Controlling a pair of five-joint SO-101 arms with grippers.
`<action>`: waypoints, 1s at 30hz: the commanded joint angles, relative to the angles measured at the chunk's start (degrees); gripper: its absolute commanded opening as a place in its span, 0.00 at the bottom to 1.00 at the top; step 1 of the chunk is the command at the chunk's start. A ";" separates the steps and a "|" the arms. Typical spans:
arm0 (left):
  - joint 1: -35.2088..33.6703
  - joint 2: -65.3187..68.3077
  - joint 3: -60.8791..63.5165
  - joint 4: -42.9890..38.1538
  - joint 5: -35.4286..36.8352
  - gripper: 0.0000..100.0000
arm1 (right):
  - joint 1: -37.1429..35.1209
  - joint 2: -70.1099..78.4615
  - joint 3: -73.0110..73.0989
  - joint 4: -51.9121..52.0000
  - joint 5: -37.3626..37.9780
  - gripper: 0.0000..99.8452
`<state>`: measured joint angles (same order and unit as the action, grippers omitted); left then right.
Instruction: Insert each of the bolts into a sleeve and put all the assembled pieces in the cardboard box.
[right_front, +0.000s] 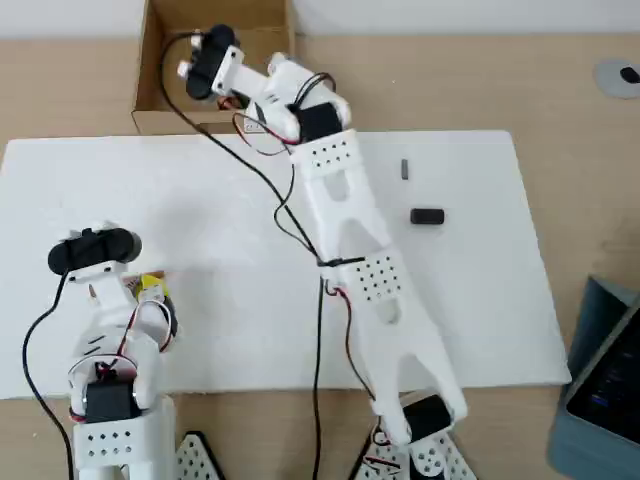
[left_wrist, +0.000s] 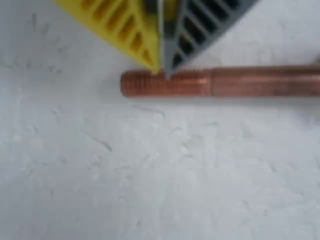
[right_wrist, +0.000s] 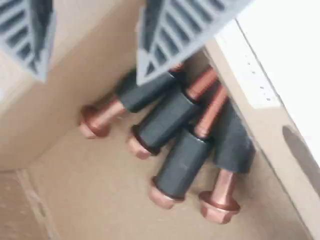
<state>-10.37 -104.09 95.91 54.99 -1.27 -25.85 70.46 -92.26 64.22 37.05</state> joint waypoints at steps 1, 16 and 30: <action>-0.62 -0.40 0.09 0.18 -0.09 0.00 | -0.13 -8.66 -3.21 5.01 -1.85 0.14; -0.62 -0.40 0.09 0.18 0.00 0.00 | 6.11 -25.10 -3.21 30.15 -5.01 0.14; -0.62 -0.40 0.09 0.18 0.00 0.00 | 10.15 -35.47 1.36 38.24 -10.73 0.14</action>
<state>-10.37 -104.09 95.91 54.99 -1.27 -17.49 39.78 -92.26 101.32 27.03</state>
